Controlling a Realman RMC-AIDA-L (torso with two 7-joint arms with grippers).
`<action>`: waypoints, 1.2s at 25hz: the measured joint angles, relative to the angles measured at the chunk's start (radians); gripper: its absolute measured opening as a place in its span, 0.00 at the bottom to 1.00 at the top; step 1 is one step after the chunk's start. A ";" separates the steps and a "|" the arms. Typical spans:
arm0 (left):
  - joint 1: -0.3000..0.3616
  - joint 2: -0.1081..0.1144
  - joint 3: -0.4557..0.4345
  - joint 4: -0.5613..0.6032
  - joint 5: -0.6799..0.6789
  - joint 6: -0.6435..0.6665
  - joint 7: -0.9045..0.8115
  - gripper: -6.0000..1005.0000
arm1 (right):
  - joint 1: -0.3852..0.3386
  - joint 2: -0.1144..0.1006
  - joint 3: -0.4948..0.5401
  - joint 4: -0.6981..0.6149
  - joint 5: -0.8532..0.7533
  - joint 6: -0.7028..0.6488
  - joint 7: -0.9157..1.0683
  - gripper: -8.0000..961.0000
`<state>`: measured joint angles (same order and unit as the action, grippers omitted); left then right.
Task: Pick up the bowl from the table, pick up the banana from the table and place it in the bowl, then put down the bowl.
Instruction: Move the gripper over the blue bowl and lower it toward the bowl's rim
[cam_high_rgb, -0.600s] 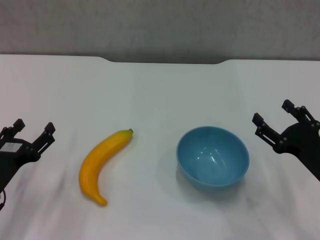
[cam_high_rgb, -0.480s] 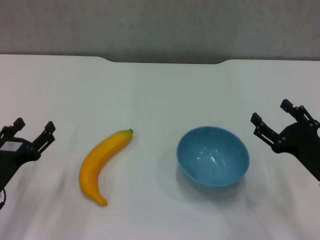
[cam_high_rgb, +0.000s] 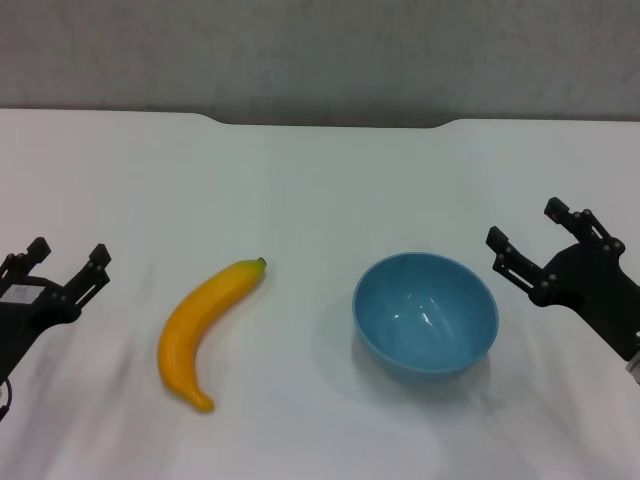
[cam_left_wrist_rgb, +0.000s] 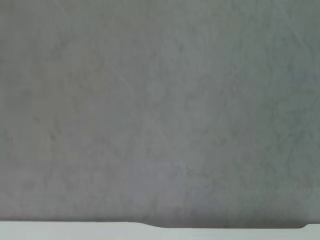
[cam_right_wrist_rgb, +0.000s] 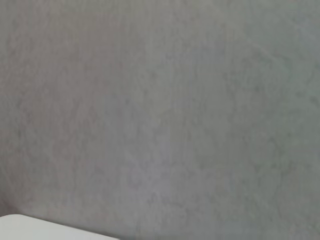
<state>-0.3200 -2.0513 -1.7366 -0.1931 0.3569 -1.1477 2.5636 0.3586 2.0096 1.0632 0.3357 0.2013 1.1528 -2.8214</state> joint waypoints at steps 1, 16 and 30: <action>0.000 0.002 0.000 0.000 0.001 0.001 -0.010 0.88 | 0.000 -0.001 0.000 0.007 0.000 -0.013 0.000 0.92; 0.179 0.018 0.002 -0.646 0.438 0.366 -0.571 0.87 | -0.210 -0.107 0.113 0.792 -0.183 -0.848 0.011 0.92; 0.201 0.014 -0.048 -1.044 1.546 0.538 -1.701 0.87 | -0.018 -0.107 0.180 1.131 0.062 -1.863 -0.110 0.92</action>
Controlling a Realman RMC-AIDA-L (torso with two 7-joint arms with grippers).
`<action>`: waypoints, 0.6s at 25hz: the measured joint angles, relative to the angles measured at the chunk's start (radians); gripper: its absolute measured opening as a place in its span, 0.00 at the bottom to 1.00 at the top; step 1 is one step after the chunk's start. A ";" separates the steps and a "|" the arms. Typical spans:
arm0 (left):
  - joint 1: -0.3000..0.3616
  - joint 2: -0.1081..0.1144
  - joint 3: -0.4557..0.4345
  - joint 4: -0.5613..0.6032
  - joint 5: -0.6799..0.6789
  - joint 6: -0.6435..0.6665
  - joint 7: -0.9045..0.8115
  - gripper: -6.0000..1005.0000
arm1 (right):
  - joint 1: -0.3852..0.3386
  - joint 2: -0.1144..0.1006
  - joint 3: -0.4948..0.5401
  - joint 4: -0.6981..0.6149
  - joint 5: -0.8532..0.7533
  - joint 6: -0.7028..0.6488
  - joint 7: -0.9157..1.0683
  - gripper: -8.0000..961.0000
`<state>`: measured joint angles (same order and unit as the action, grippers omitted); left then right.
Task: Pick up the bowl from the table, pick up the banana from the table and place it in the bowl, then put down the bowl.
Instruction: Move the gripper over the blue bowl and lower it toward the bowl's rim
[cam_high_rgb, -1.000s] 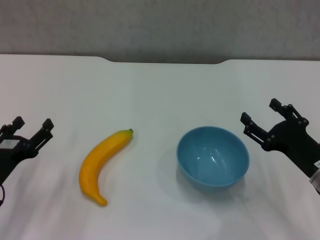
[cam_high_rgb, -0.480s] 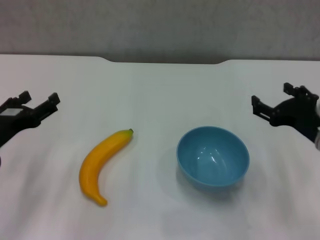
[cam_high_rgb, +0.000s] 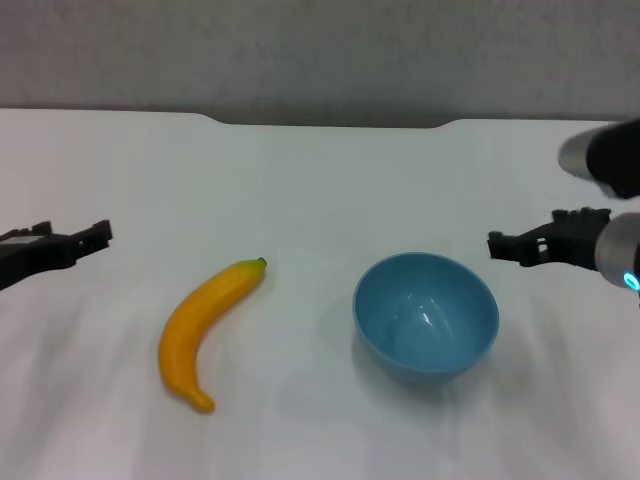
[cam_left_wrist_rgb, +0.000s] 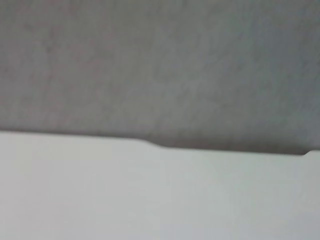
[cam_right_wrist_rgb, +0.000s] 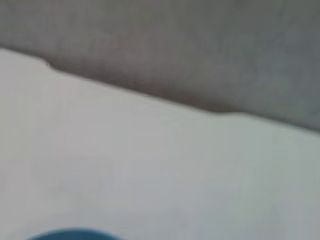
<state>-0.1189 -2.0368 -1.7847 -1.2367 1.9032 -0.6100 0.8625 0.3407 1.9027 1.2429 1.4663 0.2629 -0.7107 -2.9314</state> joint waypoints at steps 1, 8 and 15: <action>-0.009 0.000 -0.007 -0.013 0.075 -0.015 -0.072 0.87 | 0.021 -0.001 0.021 -0.010 0.049 -0.033 -0.029 0.92; -0.087 -0.003 -0.004 -0.094 0.574 -0.137 -0.476 0.86 | 0.134 0.009 0.093 -0.079 0.125 -0.217 -0.068 0.92; -0.105 -0.007 0.027 -0.093 0.700 -0.124 -0.578 0.86 | 0.168 0.066 0.120 -0.199 0.152 -0.179 -0.068 0.91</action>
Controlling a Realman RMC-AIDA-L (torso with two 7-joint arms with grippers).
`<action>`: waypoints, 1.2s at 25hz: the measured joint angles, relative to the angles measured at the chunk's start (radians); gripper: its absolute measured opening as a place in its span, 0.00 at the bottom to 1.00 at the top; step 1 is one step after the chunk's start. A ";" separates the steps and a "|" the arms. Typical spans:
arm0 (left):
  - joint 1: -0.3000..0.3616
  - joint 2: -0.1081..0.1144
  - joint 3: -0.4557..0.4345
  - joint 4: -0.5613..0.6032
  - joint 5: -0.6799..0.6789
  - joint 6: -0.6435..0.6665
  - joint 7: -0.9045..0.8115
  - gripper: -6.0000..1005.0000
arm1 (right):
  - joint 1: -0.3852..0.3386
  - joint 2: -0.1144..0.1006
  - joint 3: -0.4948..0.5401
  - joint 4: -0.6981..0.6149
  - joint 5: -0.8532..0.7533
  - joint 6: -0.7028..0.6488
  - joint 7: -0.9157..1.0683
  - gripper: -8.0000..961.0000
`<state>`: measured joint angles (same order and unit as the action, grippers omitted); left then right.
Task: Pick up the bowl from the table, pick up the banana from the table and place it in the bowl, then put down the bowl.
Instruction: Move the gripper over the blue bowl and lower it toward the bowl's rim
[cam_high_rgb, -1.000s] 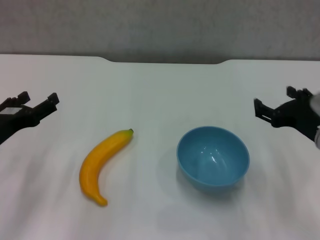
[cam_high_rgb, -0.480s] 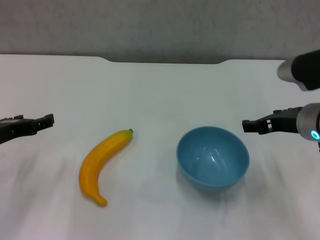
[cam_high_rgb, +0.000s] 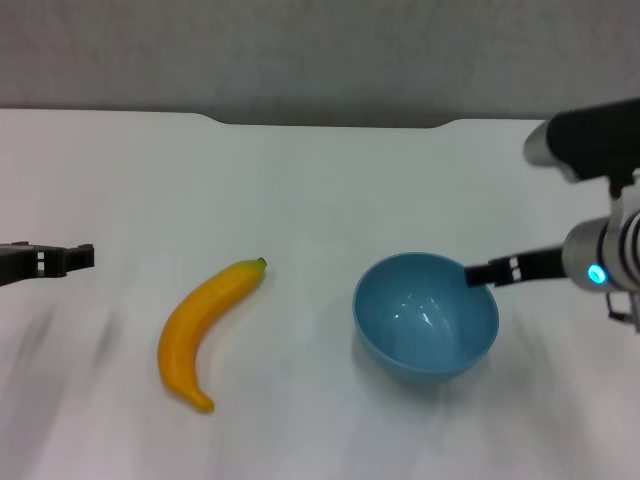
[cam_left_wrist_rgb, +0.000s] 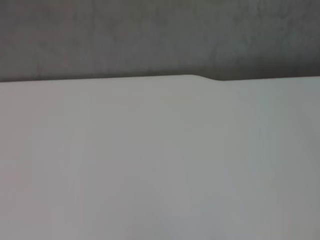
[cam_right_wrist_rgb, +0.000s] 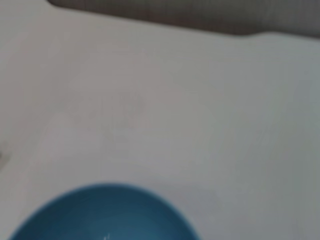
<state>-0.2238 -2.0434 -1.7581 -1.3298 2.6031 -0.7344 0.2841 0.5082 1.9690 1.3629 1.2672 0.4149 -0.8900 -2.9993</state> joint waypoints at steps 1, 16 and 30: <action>0.002 0.000 0.002 0.001 0.000 0.005 -0.002 0.86 | 0.003 0.010 0.002 -0.026 0.001 0.007 0.000 0.91; 0.006 0.000 0.022 0.047 0.005 0.041 -0.013 0.85 | 0.051 0.031 -0.017 -0.249 0.108 0.122 0.000 0.83; 0.011 -0.001 0.045 0.047 -0.001 0.061 -0.020 0.84 | 0.083 0.033 -0.053 -0.319 0.107 0.168 0.000 0.75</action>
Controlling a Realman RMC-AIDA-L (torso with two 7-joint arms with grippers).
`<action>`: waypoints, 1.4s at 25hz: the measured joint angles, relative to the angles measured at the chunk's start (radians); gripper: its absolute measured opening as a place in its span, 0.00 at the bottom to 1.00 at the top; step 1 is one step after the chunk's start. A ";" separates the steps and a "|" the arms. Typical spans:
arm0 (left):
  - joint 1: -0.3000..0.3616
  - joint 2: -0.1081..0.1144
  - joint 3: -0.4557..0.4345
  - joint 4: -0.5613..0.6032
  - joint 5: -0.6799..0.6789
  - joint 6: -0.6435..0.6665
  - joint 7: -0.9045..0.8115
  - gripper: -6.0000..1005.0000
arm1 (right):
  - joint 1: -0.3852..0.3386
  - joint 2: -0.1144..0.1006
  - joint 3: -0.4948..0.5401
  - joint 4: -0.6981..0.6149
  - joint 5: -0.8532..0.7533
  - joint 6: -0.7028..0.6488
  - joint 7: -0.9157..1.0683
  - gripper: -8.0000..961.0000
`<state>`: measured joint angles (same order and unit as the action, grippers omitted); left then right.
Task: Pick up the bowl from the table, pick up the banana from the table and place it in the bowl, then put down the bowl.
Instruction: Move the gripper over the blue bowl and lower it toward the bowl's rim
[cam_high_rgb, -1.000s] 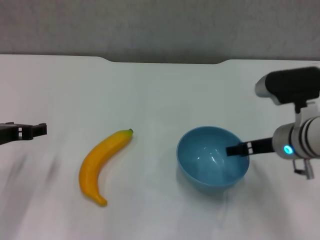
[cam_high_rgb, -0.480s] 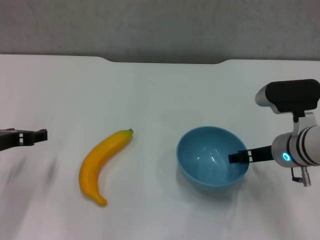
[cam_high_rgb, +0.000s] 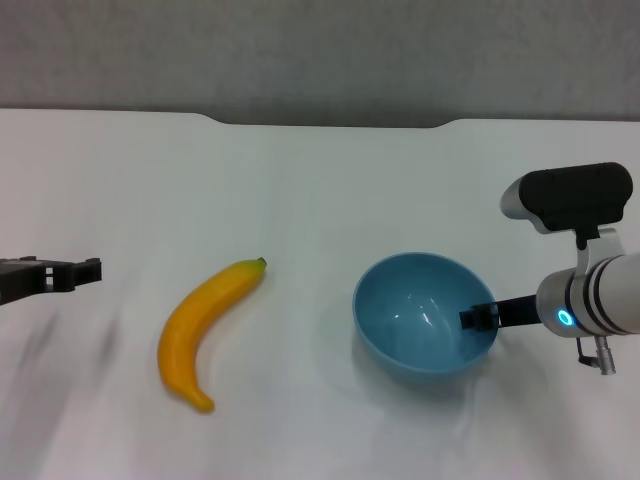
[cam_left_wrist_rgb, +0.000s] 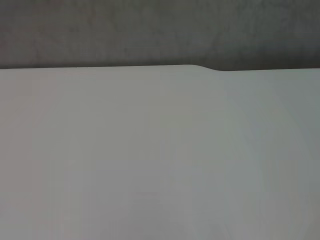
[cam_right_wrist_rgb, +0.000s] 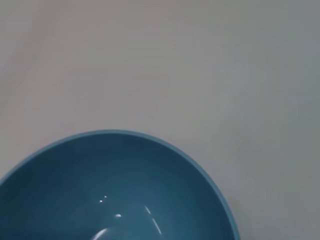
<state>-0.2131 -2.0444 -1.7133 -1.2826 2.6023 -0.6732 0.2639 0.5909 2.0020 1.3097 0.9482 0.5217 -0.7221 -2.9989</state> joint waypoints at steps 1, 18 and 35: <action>0.000 0.000 0.000 0.000 0.000 0.002 0.000 0.84 | 0.002 0.000 -0.001 -0.007 -0.001 0.002 0.000 0.75; 0.010 0.000 0.006 -0.007 -0.003 0.018 0.000 0.83 | 0.007 0.003 -0.029 -0.047 -0.004 0.056 0.001 0.35; 0.022 0.000 0.029 0.003 -0.005 0.061 -0.014 0.82 | -0.006 0.001 -0.050 -0.002 -0.011 0.087 0.001 0.18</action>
<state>-0.1908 -2.0448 -1.6843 -1.2799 2.5973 -0.6122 0.2504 0.5846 2.0031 1.2593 0.9467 0.5103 -0.6354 -2.9983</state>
